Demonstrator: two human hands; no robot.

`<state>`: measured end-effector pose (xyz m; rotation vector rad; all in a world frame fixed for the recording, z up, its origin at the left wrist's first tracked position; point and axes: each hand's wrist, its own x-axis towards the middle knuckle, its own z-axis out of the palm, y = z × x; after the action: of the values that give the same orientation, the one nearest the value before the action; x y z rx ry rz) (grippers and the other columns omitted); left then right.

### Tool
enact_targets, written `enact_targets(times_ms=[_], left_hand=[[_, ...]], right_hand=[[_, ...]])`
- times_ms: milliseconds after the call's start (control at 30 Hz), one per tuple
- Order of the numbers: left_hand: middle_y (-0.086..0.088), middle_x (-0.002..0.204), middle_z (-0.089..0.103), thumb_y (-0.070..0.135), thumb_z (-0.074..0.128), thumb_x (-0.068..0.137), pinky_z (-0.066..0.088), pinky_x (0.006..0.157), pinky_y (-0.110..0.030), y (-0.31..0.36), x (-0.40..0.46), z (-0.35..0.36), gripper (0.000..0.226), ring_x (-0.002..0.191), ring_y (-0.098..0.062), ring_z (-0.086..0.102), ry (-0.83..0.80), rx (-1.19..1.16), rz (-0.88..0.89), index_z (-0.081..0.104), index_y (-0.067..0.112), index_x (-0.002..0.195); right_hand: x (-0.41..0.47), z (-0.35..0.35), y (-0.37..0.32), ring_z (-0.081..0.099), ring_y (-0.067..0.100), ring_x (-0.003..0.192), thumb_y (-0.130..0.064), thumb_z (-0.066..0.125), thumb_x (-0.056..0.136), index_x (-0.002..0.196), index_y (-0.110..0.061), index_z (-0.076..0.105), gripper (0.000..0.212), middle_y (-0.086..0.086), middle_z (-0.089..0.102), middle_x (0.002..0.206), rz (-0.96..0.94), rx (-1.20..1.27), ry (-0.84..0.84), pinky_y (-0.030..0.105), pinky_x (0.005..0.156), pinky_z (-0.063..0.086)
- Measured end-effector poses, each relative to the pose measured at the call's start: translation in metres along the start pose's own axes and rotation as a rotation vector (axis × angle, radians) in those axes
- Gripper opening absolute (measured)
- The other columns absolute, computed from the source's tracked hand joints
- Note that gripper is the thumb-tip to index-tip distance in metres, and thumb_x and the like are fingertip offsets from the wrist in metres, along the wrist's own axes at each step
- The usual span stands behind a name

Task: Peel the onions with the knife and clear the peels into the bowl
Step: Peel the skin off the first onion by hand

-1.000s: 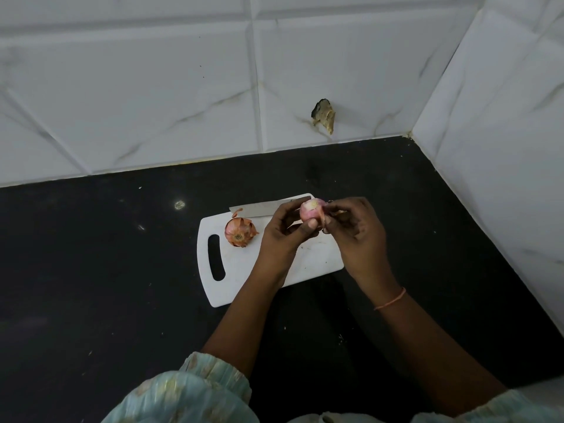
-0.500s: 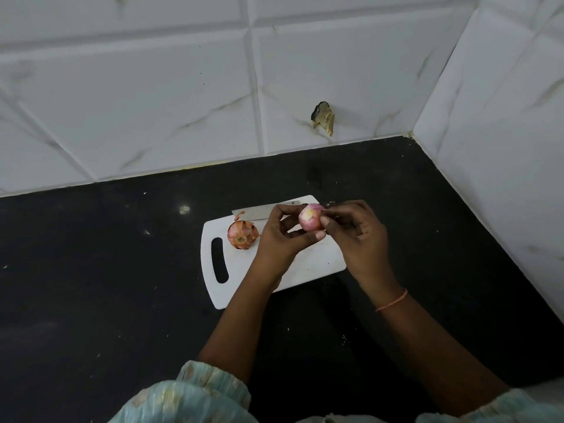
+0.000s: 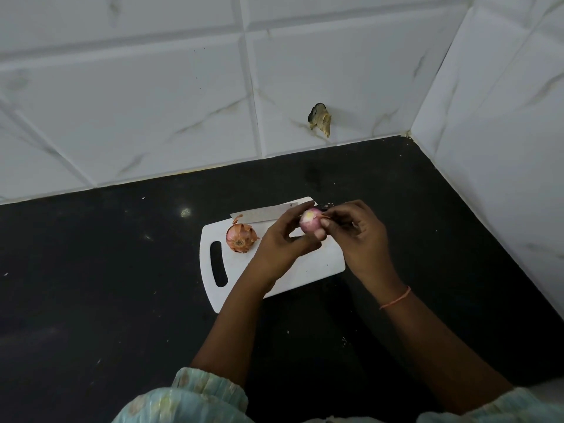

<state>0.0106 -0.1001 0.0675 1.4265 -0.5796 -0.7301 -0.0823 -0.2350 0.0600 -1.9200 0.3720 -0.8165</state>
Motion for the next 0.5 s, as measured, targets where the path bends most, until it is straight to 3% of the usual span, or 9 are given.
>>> enact_targets(times_ms=[133,300,500], left_hand=[[-0.012,0.127,0.066,0.016,0.053,0.101,0.056,0.095,-0.036,0.003,-0.001,-0.004,0.037,0.113,-0.027,0.068,-0.030,-0.248,-0.128,0.053,0.015,0.138],[-0.019,0.129,0.064,0.016,0.054,0.100,0.054,0.099,-0.040,0.001,0.002,0.000,0.038,0.114,-0.033,0.066,0.025,-0.458,-0.199,0.050,0.009,0.137],[-0.028,0.131,0.060,0.025,0.059,0.093,0.057,0.094,-0.038,0.003,0.005,0.005,0.056,0.112,-0.036,0.067,0.068,-0.706,-0.348,0.044,-0.001,0.140]], right_hand=[[0.002,-0.002,0.000,0.065,0.013,0.092,-0.006,0.073,0.085,0.095,-0.008,0.070,0.011,0.007,0.062,0.098,-0.013,0.022,-0.052,0.021,0.082,0.055],[0.003,-0.009,-0.001,0.066,0.012,0.097,0.001,0.072,0.083,0.094,-0.001,0.070,0.012,0.012,0.061,0.102,-0.007,0.099,-0.108,0.020,0.086,0.053],[0.004,-0.015,-0.001,0.067,0.017,0.100,0.008,0.070,0.082,0.094,0.003,0.069,0.013,0.014,0.065,0.103,0.006,0.175,-0.142,0.026,0.090,0.054]])
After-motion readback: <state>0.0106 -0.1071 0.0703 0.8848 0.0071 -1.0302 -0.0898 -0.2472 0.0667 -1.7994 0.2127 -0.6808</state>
